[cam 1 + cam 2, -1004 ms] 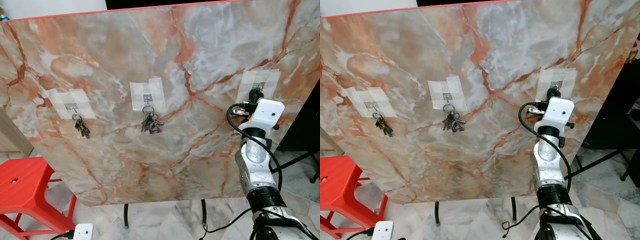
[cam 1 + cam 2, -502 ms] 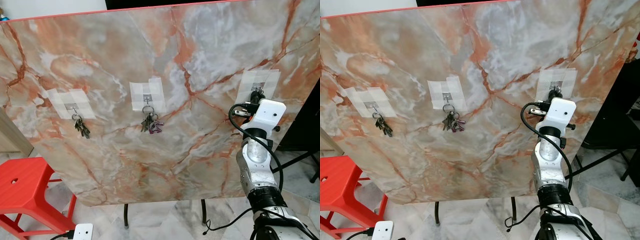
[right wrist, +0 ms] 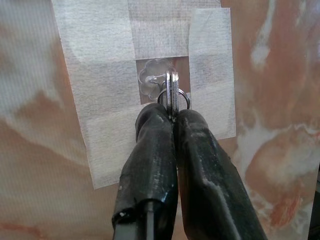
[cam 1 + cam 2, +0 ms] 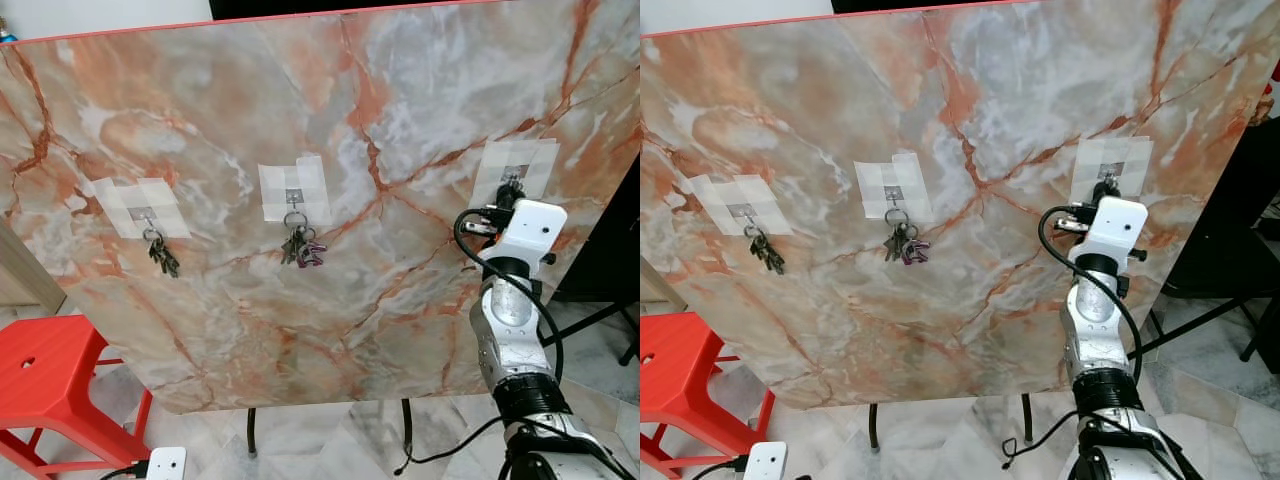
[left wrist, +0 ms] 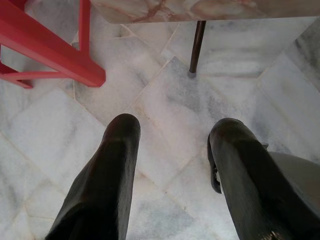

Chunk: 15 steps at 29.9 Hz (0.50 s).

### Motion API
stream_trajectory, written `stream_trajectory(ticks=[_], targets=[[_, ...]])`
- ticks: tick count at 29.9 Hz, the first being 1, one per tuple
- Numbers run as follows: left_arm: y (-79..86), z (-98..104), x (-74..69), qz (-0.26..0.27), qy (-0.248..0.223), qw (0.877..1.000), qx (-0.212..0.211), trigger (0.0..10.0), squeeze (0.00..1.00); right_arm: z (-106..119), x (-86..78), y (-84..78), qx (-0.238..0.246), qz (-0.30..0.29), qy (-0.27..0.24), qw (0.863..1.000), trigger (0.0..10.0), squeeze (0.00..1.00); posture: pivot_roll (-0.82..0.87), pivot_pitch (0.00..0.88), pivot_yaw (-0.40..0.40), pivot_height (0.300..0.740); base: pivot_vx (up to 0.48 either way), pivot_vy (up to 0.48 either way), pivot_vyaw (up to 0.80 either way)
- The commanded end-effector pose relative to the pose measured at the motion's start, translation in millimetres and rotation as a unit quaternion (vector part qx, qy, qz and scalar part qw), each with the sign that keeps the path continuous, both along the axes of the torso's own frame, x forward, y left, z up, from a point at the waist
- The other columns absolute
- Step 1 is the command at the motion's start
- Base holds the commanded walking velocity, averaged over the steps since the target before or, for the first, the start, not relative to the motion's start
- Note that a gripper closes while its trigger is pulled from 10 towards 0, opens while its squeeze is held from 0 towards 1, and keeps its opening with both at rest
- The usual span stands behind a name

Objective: Hang keys on a hook

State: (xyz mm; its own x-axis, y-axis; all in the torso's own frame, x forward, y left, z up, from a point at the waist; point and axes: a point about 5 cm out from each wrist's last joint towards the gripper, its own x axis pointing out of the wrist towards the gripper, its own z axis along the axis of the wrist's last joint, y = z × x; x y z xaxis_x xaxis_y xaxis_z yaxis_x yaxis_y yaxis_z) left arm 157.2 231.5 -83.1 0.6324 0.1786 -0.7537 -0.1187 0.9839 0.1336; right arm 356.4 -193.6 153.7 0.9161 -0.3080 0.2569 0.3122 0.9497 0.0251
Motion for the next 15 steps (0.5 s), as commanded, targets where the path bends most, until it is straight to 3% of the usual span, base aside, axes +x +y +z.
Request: stream_trajectory(ticks=[1,15], targets=[[5.7,-0.4,-3.7,-0.003,0.009,1.0,0.012,10.0,0.0,-13.4,-2.5,5.1,0.004,0.004,0.03,1.0,10.0,0.0,0.04,0.0,0.056,0.74,0.0,0.0,0.0],[5.9,-0.6,-4.5,-0.003,0.01,1.0,0.013,10.0,0.0,-18.2,-5.2,6.6,0.006,0.001,0.039,0.999,10.0,0.0,0.04,0.0,0.057,0.74,0.0,0.0,0.0]])
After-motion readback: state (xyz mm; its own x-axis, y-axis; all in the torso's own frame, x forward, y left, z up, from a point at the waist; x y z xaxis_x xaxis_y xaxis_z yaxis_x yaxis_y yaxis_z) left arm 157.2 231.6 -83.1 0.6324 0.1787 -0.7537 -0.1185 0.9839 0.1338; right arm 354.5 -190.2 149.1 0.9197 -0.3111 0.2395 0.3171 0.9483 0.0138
